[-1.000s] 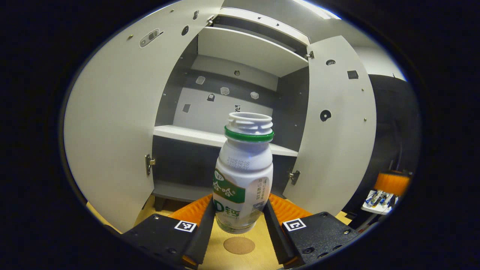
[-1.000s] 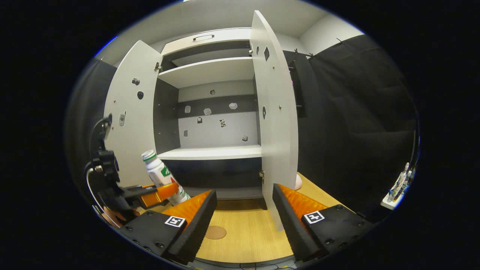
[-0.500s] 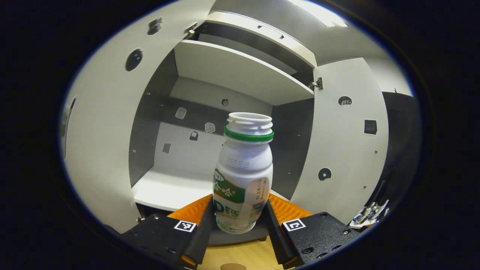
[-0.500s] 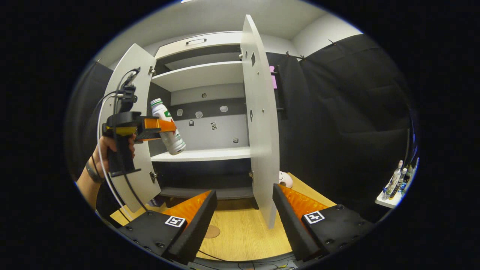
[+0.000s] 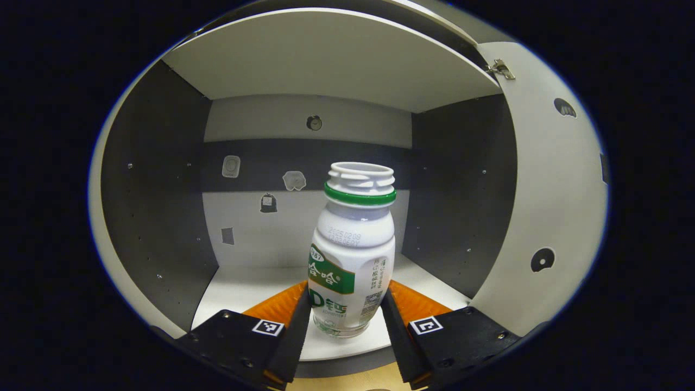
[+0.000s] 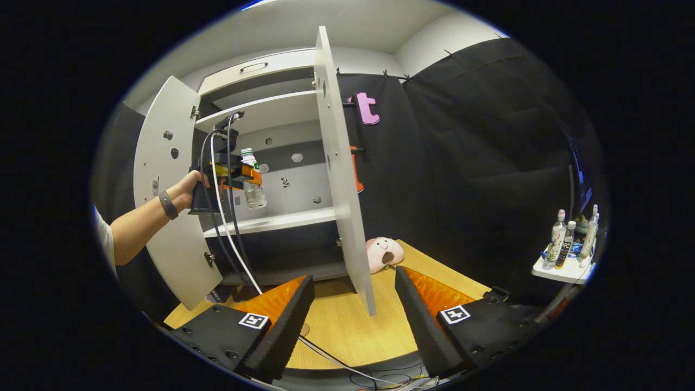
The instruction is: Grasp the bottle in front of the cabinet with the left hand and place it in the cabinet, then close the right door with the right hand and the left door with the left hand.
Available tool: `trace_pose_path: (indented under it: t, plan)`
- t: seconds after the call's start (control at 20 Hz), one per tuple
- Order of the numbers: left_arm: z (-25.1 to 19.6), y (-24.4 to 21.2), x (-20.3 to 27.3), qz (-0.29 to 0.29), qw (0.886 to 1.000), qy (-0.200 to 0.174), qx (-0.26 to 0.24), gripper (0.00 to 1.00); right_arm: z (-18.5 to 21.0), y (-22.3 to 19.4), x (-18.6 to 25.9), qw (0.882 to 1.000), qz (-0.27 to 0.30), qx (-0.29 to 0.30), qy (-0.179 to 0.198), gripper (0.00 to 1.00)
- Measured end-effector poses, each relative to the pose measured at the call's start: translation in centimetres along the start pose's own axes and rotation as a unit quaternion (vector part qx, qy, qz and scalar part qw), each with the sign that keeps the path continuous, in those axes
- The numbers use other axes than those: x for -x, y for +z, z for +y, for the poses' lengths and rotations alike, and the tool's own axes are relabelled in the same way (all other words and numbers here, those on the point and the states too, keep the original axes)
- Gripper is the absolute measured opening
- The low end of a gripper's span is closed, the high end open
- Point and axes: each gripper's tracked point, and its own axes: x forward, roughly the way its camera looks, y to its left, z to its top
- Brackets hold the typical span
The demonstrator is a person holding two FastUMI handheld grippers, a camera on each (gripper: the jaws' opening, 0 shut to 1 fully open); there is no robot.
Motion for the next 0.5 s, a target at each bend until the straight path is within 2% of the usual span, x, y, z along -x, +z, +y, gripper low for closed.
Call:
trace_pose_path:
  t: [0.3, 0.5]
  plan:
    - [1.2, -4.2, -4.4, 0.078, 0.996, 0.023, 0.018, 0.70, -3.5, 0.3, 1.6, 0.999, -0.009, -0.014, -0.043, 0.98]
    - [2.1, -5.1, -5.4, 0.089, 0.995, 0.041, 0.036, 0.70, -4.6, -0.1, 1.6, 0.998, -0.003, -0.022, -0.054, 0.98]
